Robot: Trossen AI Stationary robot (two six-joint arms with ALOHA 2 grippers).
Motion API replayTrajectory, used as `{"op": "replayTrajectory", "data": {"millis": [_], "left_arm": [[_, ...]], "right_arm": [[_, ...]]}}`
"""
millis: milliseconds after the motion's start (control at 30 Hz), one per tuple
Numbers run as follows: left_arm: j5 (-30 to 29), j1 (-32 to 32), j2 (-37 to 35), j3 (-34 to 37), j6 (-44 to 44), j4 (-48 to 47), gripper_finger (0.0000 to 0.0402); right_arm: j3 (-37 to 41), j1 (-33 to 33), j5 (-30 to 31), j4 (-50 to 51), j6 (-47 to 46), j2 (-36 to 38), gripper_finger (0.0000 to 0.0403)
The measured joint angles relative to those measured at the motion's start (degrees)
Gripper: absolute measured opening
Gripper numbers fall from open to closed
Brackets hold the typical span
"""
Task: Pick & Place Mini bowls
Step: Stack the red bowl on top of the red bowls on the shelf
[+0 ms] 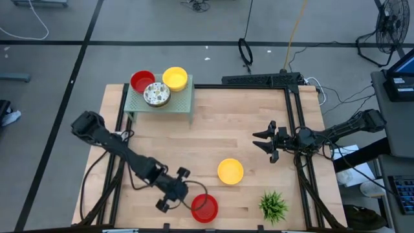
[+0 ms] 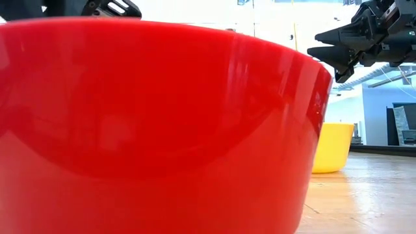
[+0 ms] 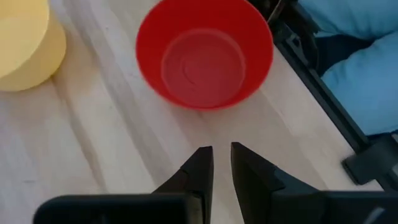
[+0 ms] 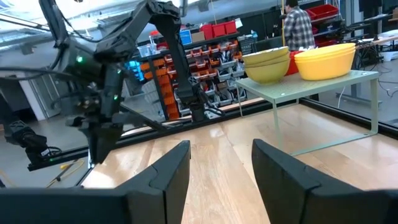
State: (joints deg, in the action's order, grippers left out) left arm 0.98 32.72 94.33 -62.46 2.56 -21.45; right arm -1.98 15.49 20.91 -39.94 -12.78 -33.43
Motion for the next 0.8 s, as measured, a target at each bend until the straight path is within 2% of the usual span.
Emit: {"op": "replayTrajectory", "data": {"millis": [267, 467, 633, 800], "left_arm": [[-2.96, 4.15, 2.62, 0.00, 0.43, 6.79, 0.0063], [-11.09, 5.03, 2.57, -0.02, 1.11, 9.65, 0.0063], [-9.82, 5.99, 2.57, -0.02, -1.17, 9.57, 0.0063], [-7.43, 7.24, 2.57, -0.02, 0.57, 11.08, 0.0063]], "right_arm": [[0.00, 0.00, 0.00, -0.07, 0.00, 0.00, 0.0160], [0.00, 0.00, 0.00, -0.04, 0.00, -0.02, 0.0161], [0.00, -0.02, 0.00, -0.09, 0.00, 0.00, 0.0160], [0.00, 0.00, 0.00, -0.08, 0.00, 0.00, 0.0162]]}}
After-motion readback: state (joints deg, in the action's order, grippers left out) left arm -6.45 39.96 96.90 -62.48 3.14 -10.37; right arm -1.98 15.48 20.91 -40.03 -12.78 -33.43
